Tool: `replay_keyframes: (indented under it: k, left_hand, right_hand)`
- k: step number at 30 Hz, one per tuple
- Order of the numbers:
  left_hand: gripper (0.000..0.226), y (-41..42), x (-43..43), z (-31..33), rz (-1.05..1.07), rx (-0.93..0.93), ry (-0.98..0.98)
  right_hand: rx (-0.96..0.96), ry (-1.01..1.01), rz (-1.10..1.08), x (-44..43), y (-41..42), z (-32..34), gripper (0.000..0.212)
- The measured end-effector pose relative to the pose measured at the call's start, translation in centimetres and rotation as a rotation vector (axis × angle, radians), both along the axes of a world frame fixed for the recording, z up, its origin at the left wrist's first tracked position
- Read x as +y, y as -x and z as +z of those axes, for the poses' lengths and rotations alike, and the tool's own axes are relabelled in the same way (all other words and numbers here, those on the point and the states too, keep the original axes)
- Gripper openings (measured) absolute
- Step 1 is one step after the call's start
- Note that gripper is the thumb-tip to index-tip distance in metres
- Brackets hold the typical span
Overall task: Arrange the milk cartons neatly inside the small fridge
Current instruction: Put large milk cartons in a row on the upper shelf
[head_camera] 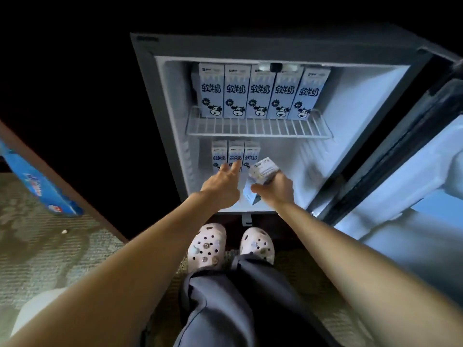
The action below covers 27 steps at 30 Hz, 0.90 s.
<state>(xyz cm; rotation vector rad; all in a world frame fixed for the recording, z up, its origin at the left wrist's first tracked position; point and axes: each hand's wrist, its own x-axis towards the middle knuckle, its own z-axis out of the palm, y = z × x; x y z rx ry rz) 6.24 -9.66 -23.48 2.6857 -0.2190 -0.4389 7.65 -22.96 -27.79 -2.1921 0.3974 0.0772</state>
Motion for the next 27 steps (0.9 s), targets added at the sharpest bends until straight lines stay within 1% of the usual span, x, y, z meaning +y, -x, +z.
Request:
replay_keyframes:
  k: [2,4,6,9,12,14,17,19,21,25,27]
  left_hand:
    - [0.068,-2.0,-0.3,-1.8,-0.009,0.026,-0.029]
    - [0.064,-3.8,-0.7,-3.7,-0.015,0.046,-0.047]
    - [0.064,-5.6,-1.0,-5.3,-0.004,0.056,-0.053]
    - [0.068,-7.9,-1.5,-7.3,0.012,0.036,-0.047]
    - [0.069,-9.7,-2.0,-8.6,0.033,-0.040,-0.100]
    - [0.068,-10.9,-2.3,-9.0,0.053,-0.109,-0.152]
    - [0.058,-12.1,-2.8,-9.2,0.077,-0.247,-0.181]
    - [0.055,-12.6,-3.0,-9.2,0.082,-0.336,-0.196]
    - [0.061,-13.0,-3.3,-9.4,0.079,-0.358,-0.198]
    - [0.085,-14.0,-3.4,-10.4,0.040,-0.279,-0.200]
    - [0.090,-14.4,-3.3,-11.0,0.015,-0.245,-0.217]
  right_hand:
    - [0.011,-0.006,-0.057,-1.0,-1.8,-1.5,0.041]
    - [0.020,0.015,-0.093,-1.9,-3.2,-3.1,0.044]
    - [0.021,0.037,-0.101,-2.5,-4.6,-4.7,0.047]
    - [0.022,0.007,-0.128,-2.9,-6.6,-6.8,0.048]
    - [0.017,0.011,-0.178,-3.1,-8.5,-8.5,0.040]
    - [-0.002,0.009,-0.206,-3.2,-9.6,-9.3,0.040]
    - [-0.059,0.005,-0.226,-3.3,-10.6,-9.9,0.040]
    - [-0.094,-0.025,-0.249,-3.2,-11.2,-10.1,0.041]
    - [-0.119,-0.052,-0.259,-3.0,-12.0,-10.5,0.042]
    - [-0.124,-0.049,-0.215,-3.0,-13.4,-10.9,0.047]
    - [-0.133,-0.061,-0.205,-3.2,-14.2,-11.1,0.047]
